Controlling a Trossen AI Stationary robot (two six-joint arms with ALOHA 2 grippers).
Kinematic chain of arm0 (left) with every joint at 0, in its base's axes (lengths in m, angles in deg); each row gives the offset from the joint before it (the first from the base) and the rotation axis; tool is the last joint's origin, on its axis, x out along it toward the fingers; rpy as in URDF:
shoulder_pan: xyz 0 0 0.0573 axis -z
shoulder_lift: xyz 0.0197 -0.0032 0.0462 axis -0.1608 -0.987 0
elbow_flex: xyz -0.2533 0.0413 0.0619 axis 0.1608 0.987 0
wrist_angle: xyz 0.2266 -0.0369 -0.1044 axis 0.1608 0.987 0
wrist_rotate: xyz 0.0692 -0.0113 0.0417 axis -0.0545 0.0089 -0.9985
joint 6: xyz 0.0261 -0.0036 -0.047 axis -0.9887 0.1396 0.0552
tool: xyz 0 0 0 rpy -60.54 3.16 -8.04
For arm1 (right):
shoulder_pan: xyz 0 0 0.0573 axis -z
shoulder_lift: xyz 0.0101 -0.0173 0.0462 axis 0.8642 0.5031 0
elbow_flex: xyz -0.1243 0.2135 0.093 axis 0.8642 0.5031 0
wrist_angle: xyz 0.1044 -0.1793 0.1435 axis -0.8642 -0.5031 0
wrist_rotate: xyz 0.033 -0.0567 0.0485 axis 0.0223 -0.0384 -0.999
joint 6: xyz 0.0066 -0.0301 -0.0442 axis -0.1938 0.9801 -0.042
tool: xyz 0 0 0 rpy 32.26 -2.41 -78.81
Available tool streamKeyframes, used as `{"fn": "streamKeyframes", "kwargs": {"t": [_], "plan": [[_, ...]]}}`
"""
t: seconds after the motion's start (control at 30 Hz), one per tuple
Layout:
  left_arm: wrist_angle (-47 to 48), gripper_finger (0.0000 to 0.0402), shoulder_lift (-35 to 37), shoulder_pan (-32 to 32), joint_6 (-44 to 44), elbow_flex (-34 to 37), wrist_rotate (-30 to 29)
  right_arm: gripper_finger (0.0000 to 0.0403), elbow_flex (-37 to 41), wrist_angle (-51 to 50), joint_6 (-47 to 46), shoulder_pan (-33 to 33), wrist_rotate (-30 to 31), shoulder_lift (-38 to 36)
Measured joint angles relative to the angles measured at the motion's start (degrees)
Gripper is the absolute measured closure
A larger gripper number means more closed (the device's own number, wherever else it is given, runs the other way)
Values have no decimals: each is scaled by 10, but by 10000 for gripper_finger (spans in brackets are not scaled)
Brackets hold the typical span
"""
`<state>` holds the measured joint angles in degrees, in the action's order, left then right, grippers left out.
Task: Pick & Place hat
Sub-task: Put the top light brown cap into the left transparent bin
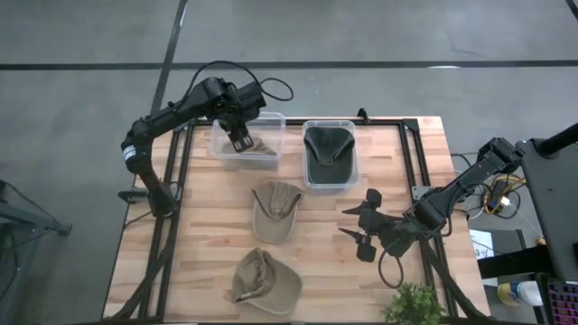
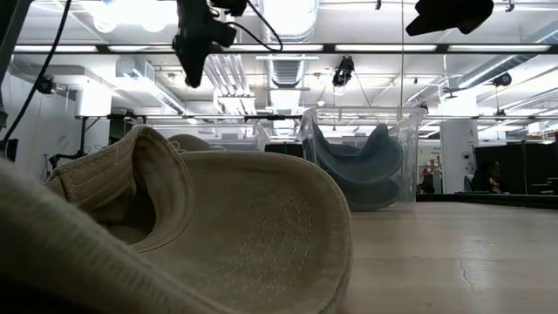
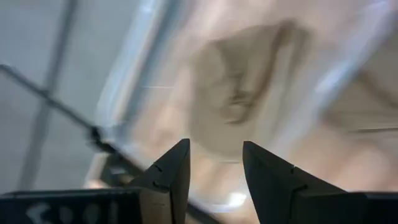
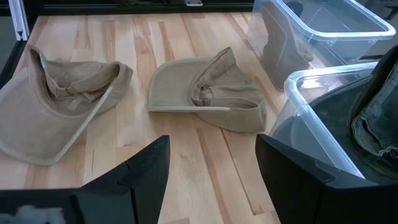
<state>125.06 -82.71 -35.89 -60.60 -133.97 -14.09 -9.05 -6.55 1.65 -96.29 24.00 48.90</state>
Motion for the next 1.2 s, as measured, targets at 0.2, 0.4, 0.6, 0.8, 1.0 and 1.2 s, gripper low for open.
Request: {"fn": "streamKeyframes", "kwargs": {"t": [0.2, 0.4, 0.6, 0.8, 1.0, 1.2], "plan": [[0, 262, 5, 50, 188, 0, 87, 170, 2, -3, 2, 0, 0, 0], [-1, 262, 7, 129, 368, 24, 84, 170, 3, -9, 15, 0, 0, 0], [-14, 262, 8, 214, 505, 107, 63, 170, 11, -21, 15, 0, 0, 0], [-111, 262, 8, 288, 601, 217, 70, 170, 17, -24, 24, 0, -6, 0], [-224, 262, 9, 333, 645, 315, 74, 170, 17, -23, 33, 0, -15, 0], [-321, 262, 29, 345, 686, 411, 73, 170, 18, -23, 34, 0, -15, 0]]}}
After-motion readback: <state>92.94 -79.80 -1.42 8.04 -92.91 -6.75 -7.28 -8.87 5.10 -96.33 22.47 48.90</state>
